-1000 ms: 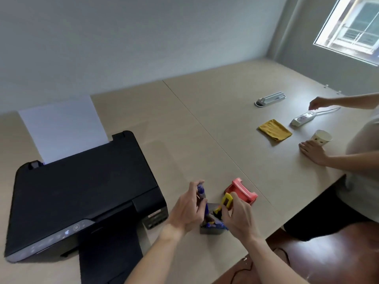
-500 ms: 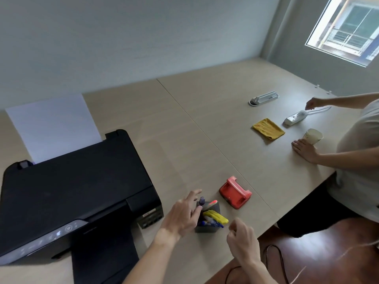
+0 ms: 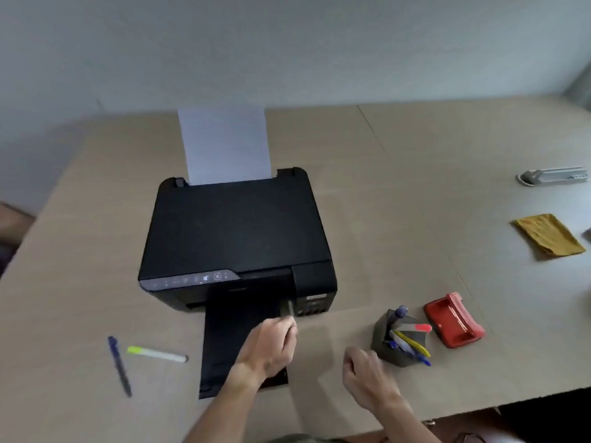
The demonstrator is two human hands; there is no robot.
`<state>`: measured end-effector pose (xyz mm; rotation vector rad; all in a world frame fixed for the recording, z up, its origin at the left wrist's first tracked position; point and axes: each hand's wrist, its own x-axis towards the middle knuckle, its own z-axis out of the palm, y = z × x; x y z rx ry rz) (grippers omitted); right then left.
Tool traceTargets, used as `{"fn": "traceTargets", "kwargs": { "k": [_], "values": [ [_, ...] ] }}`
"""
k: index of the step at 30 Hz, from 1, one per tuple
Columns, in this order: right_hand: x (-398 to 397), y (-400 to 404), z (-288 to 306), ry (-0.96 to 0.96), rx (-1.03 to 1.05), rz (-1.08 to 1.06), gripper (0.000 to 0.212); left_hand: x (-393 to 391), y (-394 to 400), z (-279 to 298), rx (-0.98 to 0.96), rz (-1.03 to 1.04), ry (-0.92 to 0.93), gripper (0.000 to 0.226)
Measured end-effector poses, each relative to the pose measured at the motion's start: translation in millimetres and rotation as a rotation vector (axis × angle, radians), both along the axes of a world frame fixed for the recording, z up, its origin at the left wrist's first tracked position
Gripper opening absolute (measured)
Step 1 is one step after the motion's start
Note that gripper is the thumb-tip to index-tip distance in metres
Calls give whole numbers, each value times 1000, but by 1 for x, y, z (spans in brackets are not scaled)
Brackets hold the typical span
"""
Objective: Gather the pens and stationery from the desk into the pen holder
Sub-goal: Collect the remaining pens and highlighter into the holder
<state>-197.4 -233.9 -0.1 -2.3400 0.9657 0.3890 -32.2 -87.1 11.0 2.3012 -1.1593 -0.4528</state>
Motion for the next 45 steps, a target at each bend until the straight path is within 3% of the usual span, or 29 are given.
{"fn": "traceTargets", "kwargs": {
  "k": [8,17,21,23,26,29,32,42,45],
  "values": [
    [109,39,17,-115,-70,375,24,39,98,-7,230,515,-70,15],
    [198,132,18,-92,-22,762,25,60,178,-34,243,981,-94,10],
    [217,174,5,-123,-18,932,25,58,202,-52,339,1178,39,20],
    [220,189,-3,-153,-71,1066,25,54,208,-56,416,1166,94,25],
    [218,204,-14,-39,-191,1178,30,47,213,-58,511,1050,128,39],
    [217,211,-20,59,-258,1227,37,47,216,-53,587,1065,97,41],
    [218,213,-22,35,-278,1226,40,50,217,-49,636,1113,142,31],
    [230,208,5,-46,-60,1016,15,38,225,-46,229,1248,274,14],
    [227,228,-1,-54,-43,952,27,32,225,-44,250,1261,365,17]
  ]
}}
